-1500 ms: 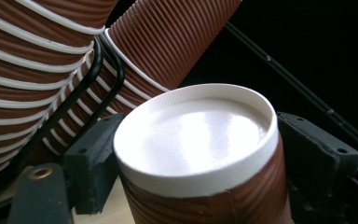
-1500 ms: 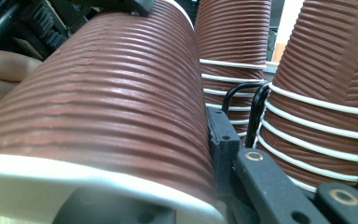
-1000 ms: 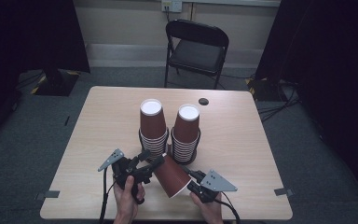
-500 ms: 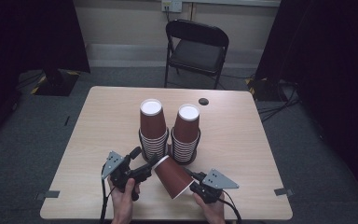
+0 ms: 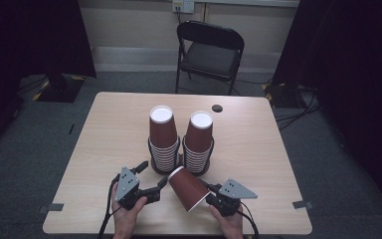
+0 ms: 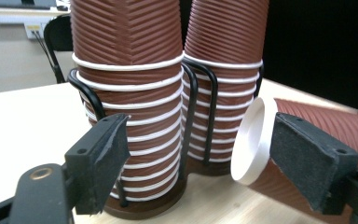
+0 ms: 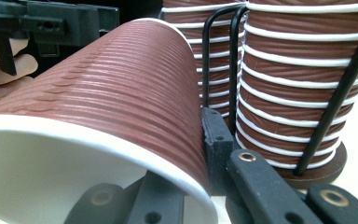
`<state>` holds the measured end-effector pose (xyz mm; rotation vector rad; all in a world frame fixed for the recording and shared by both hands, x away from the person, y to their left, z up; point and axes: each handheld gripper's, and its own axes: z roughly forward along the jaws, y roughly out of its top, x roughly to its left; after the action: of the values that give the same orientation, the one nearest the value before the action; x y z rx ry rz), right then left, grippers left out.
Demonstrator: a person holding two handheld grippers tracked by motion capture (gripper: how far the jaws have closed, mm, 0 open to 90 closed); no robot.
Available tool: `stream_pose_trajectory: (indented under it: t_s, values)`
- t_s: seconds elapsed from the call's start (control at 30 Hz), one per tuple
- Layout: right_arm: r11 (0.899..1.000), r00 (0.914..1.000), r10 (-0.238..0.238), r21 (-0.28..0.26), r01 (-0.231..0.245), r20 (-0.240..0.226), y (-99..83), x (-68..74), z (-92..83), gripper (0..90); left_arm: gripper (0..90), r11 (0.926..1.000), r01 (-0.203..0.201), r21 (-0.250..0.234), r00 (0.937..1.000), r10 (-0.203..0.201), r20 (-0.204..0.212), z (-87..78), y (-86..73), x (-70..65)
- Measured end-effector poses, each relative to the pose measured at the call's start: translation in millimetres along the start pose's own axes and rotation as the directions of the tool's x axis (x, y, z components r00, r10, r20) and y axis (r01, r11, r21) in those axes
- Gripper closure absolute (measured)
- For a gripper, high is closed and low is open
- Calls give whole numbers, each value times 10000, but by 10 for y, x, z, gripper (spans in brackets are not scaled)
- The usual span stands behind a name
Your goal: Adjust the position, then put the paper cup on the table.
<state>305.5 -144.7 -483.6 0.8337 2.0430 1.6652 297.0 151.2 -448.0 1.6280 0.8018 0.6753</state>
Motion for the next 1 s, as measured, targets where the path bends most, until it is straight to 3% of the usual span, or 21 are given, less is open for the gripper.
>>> stream_pose_trajectory:
  t_s: [0.07, 0.23, 0.3, 0.43, 0.47, 0.63, 0.7, 0.87, 0.93, 1.0]
  values:
    - [10000, 10000, 34, 54, -34, -50, 0, -5, -5, 860, 193, 9990, -430, 140, 9991, 430, 5, 5, -6, -15]
    - [9995, 9999, 108, 302, -105, -106, 3, -19, -17, 860, 194, 9945, -963, 409, 9952, 956, 199, 8, -20, -43]
    - [9989, 9995, 277, 384, -269, -181, 9, -43, -21, 860, 220, 9878, -1337, 803, 9908, 1315, 315, 19, -36, -71]
    - [9970, 9986, 503, 594, -492, -178, 31, -63, -35, 860, 220, 9801, -1652, 1100, 9855, 1597, 566, 26, -57, -91]
    - [9958, 9981, 599, 704, -586, -168, 48, -86, -44, 860, 219, 9735, -1929, 1231, 9806, 1868, 593, 29, -68, -115]
    - [9940, 9964, 756, 820, -722, -385, 110, -119, -83, 861, 201, 9698, -2154, 1142, 9742, 2053, 933, 27, -80, -150]
    - [9937, 9956, 813, 810, -774, -468, 124, -117, -97, 861, 194, 9720, -2145, 959, 9721, 2029, 1178, 29, -88, -166]
    - [9905, 9930, 901, 1105, -814, -761, 188, -130, -118, 862, 155, 9624, -2487, 1091, 9622, 2327, 1412, 44, -120, -180]
    - [9884, 9925, 908, 1291, -798, -821, 210, -146, -104, 862, 158, 9560, -2691, 1168, 9587, 2543, 1278, 55, -129, -199]
    - [9807, 9905, 1060, 1740, -896, -872, 235, -168, -73, 862, 158, 9498, -2881, 1223, 9537, 2730, 1262, 69, -136, -231]
